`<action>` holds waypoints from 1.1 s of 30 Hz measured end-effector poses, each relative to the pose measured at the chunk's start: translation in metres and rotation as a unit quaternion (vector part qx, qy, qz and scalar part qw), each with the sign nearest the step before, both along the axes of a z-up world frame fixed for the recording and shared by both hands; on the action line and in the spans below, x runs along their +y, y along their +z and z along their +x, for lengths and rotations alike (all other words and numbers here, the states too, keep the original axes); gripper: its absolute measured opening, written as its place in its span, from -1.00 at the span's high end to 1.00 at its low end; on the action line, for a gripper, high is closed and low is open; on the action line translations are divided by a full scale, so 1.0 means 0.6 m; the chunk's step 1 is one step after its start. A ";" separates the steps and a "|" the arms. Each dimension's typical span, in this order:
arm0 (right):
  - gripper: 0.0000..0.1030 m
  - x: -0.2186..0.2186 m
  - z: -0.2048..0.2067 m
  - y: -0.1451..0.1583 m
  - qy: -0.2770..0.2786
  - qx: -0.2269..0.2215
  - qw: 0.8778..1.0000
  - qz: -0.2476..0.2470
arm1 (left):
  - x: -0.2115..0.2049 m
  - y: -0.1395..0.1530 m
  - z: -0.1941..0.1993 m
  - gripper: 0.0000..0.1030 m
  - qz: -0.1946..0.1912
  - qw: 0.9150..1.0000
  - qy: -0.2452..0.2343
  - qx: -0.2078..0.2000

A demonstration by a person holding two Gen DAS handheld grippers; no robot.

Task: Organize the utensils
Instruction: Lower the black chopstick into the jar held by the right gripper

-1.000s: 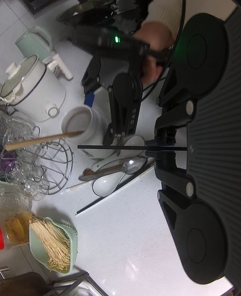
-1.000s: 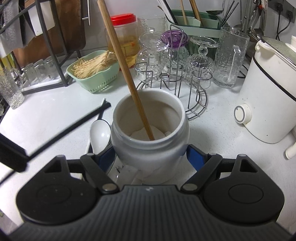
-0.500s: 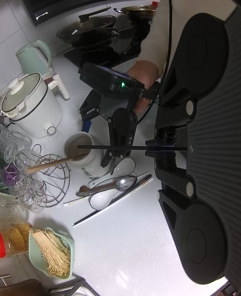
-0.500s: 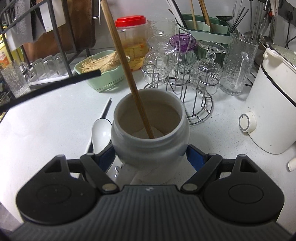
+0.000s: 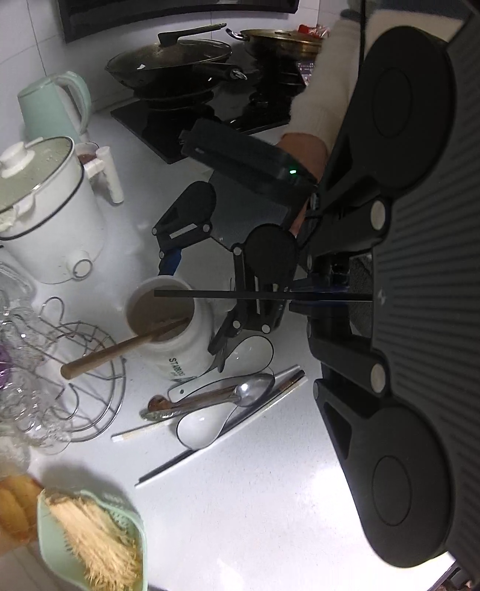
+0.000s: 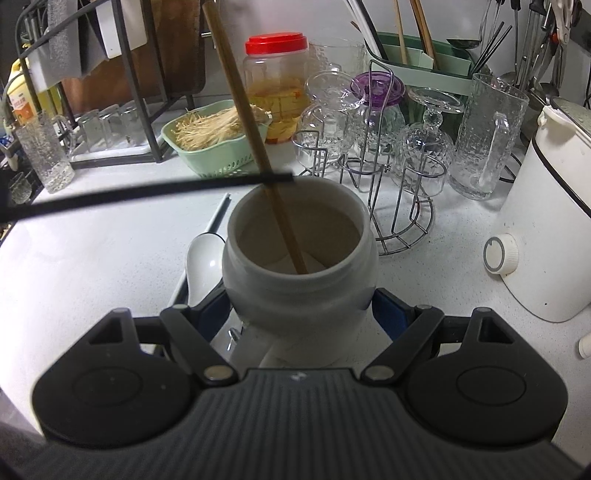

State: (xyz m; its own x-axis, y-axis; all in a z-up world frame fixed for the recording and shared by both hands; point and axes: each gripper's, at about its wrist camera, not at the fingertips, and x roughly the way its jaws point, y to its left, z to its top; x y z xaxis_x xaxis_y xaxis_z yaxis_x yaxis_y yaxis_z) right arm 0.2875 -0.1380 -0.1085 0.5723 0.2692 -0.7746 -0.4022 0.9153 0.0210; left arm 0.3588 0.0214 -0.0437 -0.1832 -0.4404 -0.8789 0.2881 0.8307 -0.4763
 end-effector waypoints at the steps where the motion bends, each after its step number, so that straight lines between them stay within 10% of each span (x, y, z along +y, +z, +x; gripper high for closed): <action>1: -0.67 0.000 0.000 0.000 0.000 0.000 1.000 0.001 | -0.003 -0.005 0.008 0.91 0.002 1.000 -0.001 0.008; 16: -0.67 0.002 -0.003 -0.002 -0.011 -0.010 1.000 0.002 | -0.052 -0.054 0.076 0.91 0.023 0.995 -0.032 0.090; 33: -0.67 0.000 -0.011 -0.006 -0.030 -0.019 0.999 0.013 | -0.073 -0.046 0.113 0.90 0.057 0.997 -0.018 0.055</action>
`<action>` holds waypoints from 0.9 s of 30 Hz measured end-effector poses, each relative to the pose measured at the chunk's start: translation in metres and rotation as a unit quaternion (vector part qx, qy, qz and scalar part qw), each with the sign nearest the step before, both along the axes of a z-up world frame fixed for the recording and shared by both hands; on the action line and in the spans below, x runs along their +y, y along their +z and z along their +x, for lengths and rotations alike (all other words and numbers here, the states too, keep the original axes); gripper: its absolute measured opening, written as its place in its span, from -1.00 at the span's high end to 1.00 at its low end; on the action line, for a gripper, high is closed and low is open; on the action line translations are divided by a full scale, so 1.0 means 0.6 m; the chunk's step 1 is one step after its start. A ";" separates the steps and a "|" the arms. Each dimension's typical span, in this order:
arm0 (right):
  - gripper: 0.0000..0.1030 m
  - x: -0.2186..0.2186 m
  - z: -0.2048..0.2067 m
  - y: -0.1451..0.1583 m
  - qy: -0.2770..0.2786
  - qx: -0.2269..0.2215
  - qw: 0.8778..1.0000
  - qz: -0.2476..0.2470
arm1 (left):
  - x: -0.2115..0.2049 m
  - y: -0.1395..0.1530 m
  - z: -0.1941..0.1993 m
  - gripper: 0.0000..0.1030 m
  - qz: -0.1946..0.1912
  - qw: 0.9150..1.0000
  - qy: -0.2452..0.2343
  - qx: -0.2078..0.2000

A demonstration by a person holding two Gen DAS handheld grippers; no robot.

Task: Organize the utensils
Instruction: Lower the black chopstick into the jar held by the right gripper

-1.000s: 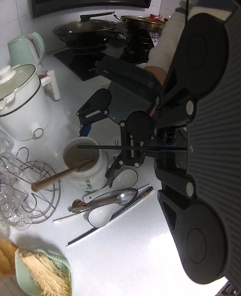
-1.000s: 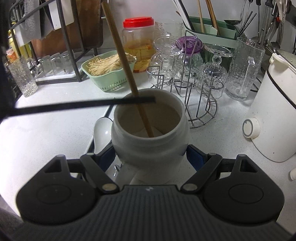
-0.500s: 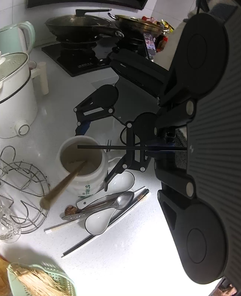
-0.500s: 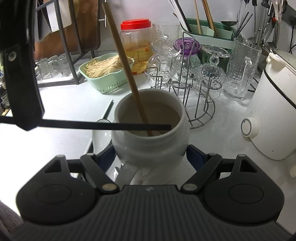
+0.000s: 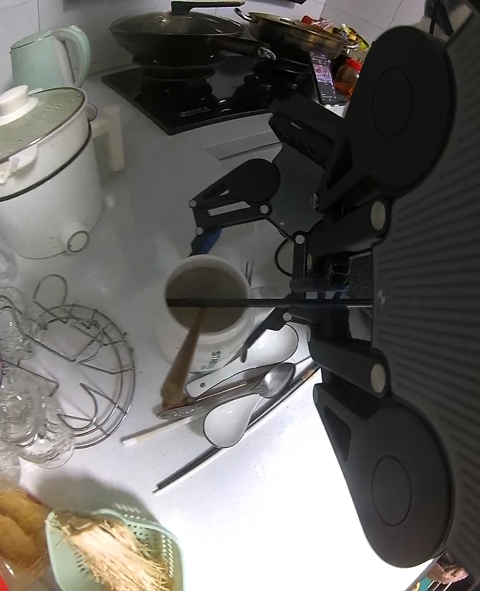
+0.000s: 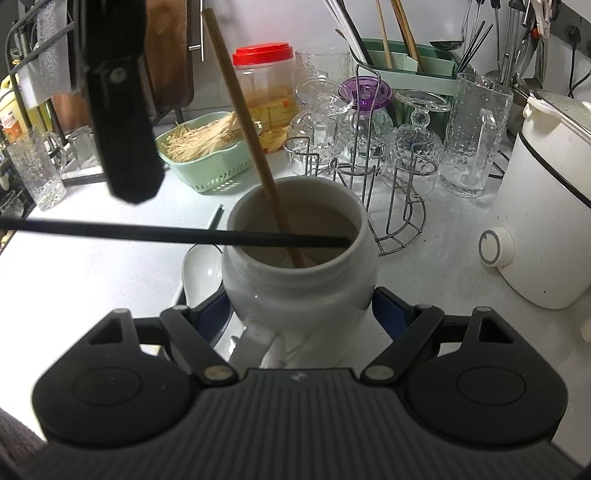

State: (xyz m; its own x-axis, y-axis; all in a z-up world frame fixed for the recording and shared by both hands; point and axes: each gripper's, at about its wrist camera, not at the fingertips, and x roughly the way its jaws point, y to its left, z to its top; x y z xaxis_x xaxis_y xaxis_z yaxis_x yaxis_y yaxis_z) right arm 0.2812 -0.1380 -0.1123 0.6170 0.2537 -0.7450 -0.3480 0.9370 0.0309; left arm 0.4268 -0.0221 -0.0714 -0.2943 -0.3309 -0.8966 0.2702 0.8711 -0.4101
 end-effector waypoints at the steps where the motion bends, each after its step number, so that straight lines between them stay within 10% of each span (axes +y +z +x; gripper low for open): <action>1: -0.67 0.000 0.000 0.000 0.000 0.000 1.000 0.000 | 0.000 0.002 0.001 0.89 0.002 1.000 0.001 -0.003; 18: -0.67 -0.004 0.005 -0.001 0.015 0.001 1.000 0.001 | 0.033 0.105 -0.036 0.20 -0.025 0.992 0.027 -0.120; 27: -0.67 -0.004 0.013 0.000 0.033 0.006 0.999 -0.007 | 0.086 0.119 -0.117 0.12 -0.111 0.977 0.120 -0.134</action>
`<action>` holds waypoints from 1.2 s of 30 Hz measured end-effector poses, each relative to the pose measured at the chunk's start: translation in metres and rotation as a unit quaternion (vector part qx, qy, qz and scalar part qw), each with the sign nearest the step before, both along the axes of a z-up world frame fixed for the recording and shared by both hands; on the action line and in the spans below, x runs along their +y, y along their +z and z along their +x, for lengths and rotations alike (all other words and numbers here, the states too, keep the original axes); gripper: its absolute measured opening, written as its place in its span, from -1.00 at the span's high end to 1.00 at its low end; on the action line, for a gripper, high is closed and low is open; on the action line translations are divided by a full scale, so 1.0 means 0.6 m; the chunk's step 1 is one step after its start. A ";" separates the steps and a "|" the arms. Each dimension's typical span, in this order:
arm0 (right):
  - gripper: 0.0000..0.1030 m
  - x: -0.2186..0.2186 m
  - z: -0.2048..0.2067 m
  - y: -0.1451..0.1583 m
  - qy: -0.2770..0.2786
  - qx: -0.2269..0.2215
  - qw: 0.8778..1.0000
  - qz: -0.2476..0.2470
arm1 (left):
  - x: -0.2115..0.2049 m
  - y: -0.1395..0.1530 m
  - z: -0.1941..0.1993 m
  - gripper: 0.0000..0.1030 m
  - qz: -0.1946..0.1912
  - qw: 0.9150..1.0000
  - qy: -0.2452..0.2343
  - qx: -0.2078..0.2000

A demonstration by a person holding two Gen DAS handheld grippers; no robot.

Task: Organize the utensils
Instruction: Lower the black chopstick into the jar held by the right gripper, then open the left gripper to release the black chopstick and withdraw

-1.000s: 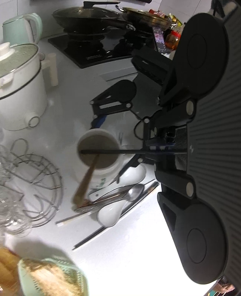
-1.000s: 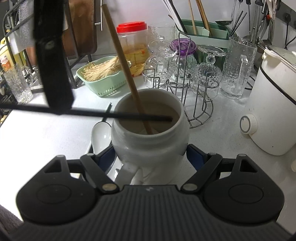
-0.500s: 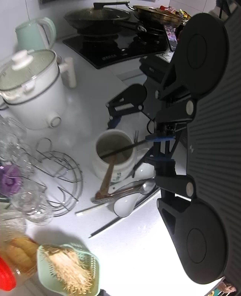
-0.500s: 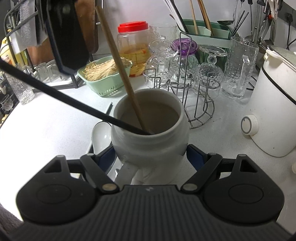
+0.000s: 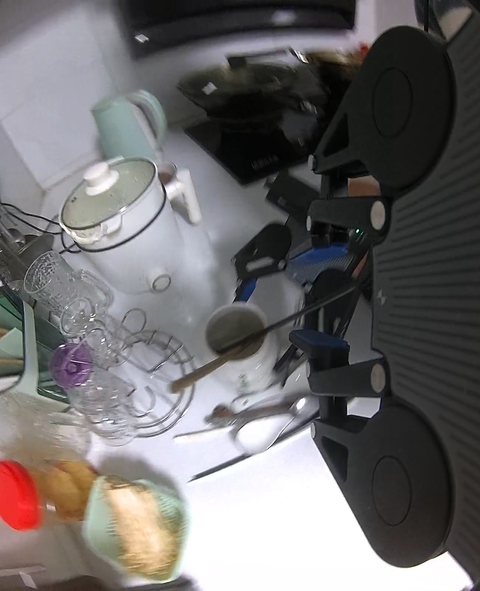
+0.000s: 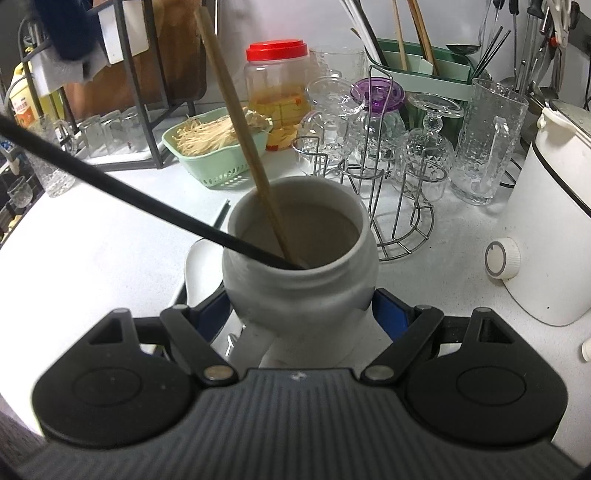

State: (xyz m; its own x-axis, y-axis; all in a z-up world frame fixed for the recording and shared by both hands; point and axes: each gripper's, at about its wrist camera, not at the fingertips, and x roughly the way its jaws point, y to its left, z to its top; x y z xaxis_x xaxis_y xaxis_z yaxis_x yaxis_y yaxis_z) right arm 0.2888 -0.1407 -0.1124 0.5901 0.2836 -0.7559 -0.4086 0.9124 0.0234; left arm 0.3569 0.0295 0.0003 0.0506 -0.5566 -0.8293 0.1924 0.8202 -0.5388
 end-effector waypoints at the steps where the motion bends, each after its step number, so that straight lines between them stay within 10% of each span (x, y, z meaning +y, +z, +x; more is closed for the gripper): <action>1: -0.67 0.000 0.001 0.000 0.002 0.001 1.000 -0.001 | 0.007 -0.004 -0.008 0.12 -0.014 1.000 0.012 0.006; 12: -0.68 0.002 0.004 0.003 0.007 0.009 1.000 -0.005 | 0.018 -0.029 -0.047 0.22 -0.084 0.994 0.046 0.045; 17: -0.67 0.001 0.006 0.002 0.008 0.010 1.000 -0.005 | 0.010 -0.041 -0.047 0.90 -0.078 0.995 0.038 0.045; 36: -0.67 -0.001 0.001 -0.001 0.005 0.002 1.000 -0.002 | -0.018 0.009 0.012 0.91 -0.041 0.997 0.037 -0.051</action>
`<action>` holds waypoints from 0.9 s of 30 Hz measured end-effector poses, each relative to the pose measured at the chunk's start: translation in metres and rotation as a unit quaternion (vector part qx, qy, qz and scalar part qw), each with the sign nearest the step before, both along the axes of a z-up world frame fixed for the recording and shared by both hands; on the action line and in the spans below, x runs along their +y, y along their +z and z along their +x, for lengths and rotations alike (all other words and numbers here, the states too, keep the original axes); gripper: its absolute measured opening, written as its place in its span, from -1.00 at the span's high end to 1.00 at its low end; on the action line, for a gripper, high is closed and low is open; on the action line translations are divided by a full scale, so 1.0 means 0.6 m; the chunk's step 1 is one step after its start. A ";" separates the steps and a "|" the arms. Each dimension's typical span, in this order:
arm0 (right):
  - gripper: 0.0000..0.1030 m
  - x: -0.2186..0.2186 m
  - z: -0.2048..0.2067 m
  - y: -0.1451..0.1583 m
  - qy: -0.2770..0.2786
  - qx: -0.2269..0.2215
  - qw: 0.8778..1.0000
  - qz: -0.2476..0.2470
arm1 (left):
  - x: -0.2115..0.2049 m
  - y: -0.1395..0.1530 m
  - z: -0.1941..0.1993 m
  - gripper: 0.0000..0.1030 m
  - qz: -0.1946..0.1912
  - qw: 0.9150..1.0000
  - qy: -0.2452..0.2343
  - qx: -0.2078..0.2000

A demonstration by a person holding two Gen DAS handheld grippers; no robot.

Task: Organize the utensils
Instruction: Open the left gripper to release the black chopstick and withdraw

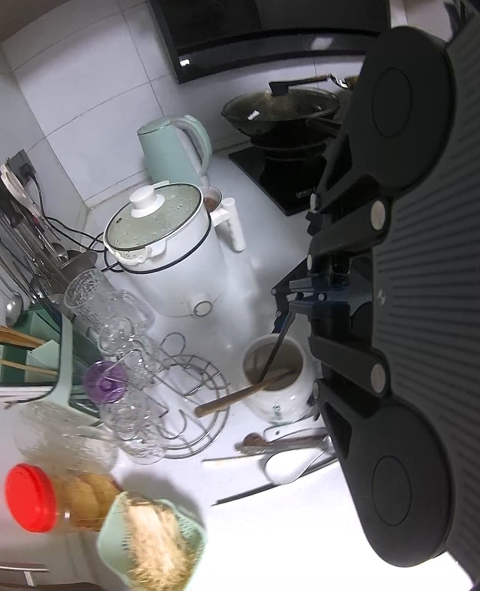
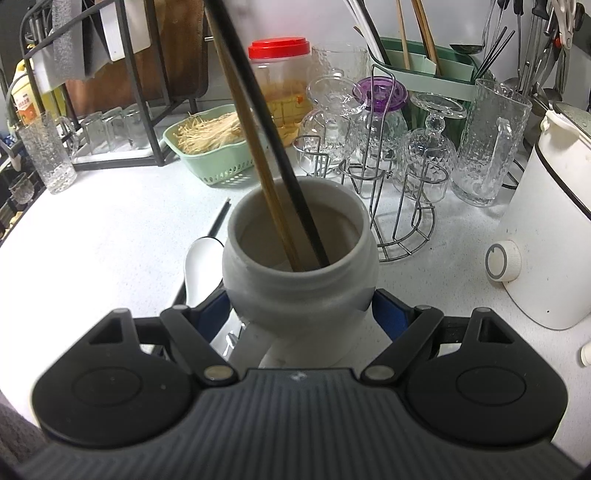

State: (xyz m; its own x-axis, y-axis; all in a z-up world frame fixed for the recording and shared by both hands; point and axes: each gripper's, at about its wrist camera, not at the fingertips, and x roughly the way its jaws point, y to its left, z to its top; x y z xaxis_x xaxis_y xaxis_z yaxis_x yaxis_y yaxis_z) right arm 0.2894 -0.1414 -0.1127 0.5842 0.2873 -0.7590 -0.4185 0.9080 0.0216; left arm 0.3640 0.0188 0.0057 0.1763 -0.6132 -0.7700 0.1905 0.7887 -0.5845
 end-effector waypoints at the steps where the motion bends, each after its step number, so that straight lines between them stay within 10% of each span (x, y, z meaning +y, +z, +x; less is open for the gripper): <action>1: -0.67 0.000 -0.001 0.000 0.000 0.000 1.000 0.000 | -0.002 0.004 0.000 0.91 0.004 1.000 -0.007 -0.006; 6: -0.67 -0.001 -0.002 -0.001 -0.004 -0.003 1.000 0.005 | -0.001 0.031 -0.006 0.88 0.038 0.998 -0.021 -0.053; 10: -0.67 -0.001 -0.003 0.000 -0.008 -0.003 1.000 0.005 | 0.004 0.054 -0.015 0.39 0.063 0.994 -0.010 -0.084; 27: -0.66 -0.013 -0.012 -0.001 -0.034 -0.010 0.999 0.008 | 0.061 0.053 -0.122 0.19 0.119 0.974 0.104 -0.164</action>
